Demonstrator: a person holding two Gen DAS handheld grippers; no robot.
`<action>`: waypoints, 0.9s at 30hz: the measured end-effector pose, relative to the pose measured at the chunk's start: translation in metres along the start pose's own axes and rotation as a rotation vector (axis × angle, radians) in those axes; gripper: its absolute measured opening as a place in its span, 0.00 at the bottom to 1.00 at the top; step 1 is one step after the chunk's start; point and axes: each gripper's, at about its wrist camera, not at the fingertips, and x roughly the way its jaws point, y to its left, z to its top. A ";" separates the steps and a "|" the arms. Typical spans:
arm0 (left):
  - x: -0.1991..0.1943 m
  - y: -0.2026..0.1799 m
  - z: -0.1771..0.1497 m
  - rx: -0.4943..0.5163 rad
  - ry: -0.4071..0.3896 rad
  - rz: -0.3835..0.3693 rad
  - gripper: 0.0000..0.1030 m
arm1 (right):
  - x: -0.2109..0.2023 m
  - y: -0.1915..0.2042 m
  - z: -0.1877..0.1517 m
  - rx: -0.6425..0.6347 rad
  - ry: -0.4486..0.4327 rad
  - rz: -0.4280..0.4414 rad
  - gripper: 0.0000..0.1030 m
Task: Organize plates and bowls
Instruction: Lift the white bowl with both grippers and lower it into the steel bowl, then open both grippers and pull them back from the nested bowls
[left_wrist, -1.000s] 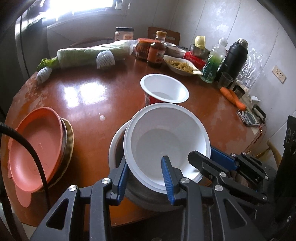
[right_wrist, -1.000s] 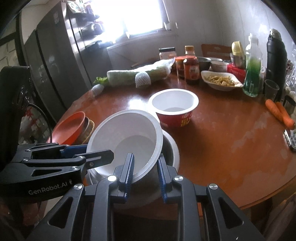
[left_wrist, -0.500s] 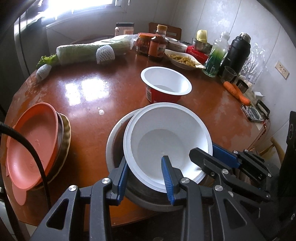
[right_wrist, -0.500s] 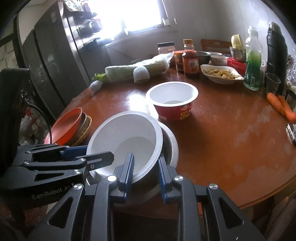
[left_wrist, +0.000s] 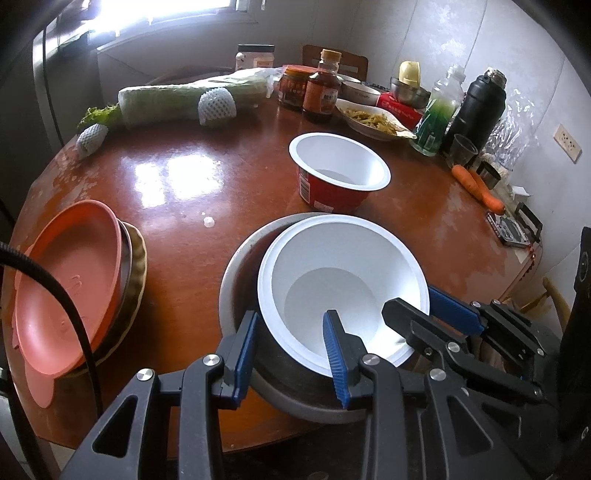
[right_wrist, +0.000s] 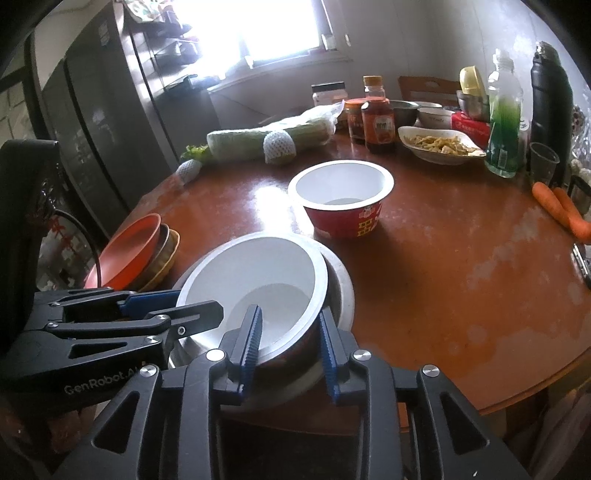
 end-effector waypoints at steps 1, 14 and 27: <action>0.000 0.000 0.000 -0.001 -0.001 0.000 0.35 | 0.000 0.000 0.000 0.001 -0.001 0.000 0.32; -0.010 0.000 -0.001 -0.004 -0.026 0.005 0.35 | -0.006 -0.001 0.002 -0.003 -0.019 -0.020 0.34; -0.023 -0.004 -0.001 -0.008 -0.060 0.018 0.37 | -0.019 -0.002 0.005 -0.012 -0.056 -0.033 0.41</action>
